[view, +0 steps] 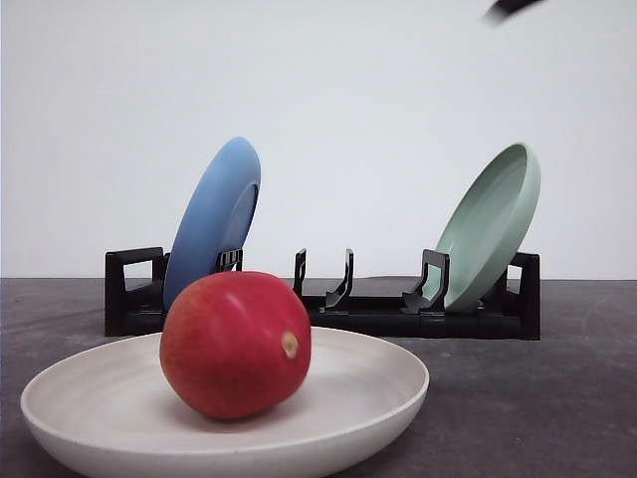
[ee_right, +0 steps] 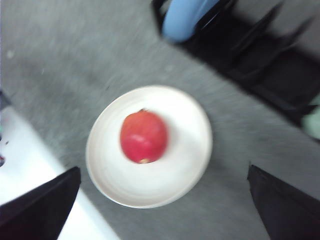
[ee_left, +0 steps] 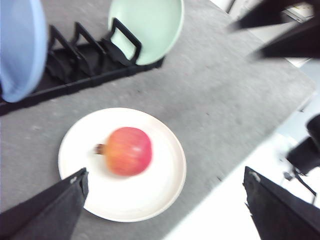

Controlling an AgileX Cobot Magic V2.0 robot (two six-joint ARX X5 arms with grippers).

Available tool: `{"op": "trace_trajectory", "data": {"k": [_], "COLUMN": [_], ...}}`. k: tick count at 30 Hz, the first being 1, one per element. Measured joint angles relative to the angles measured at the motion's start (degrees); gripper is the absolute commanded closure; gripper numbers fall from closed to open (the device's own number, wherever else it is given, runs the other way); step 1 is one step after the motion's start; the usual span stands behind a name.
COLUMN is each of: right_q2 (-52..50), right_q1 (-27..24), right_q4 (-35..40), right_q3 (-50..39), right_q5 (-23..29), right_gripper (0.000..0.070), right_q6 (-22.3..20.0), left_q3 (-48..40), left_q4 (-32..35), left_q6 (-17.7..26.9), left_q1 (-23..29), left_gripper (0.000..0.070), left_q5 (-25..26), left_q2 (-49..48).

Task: Place pomegranate in white plate

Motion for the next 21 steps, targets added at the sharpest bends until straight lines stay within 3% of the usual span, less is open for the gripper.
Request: {"op": "trace_trajectory", "data": {"k": [9, 21], "right_q2": [-19.5, -22.3], "right_q1": [0.0, 0.0], "right_q4": [-1.9, -2.0], "right_q3": [-3.9, -4.0], "right_q5": [8.5, 9.6], "right_gripper": [0.0, 0.0], "right_q6": [2.5, 3.5], "left_q3": [0.0, 0.0], "left_q4": [2.5, 10.4], "left_q6": [4.2, 14.9], "left_q1": [0.0, 0.0], "left_gripper": [0.0108, 0.0108], "left_q5": [-2.2, -3.0], "left_q2": [0.0, 0.0]}}
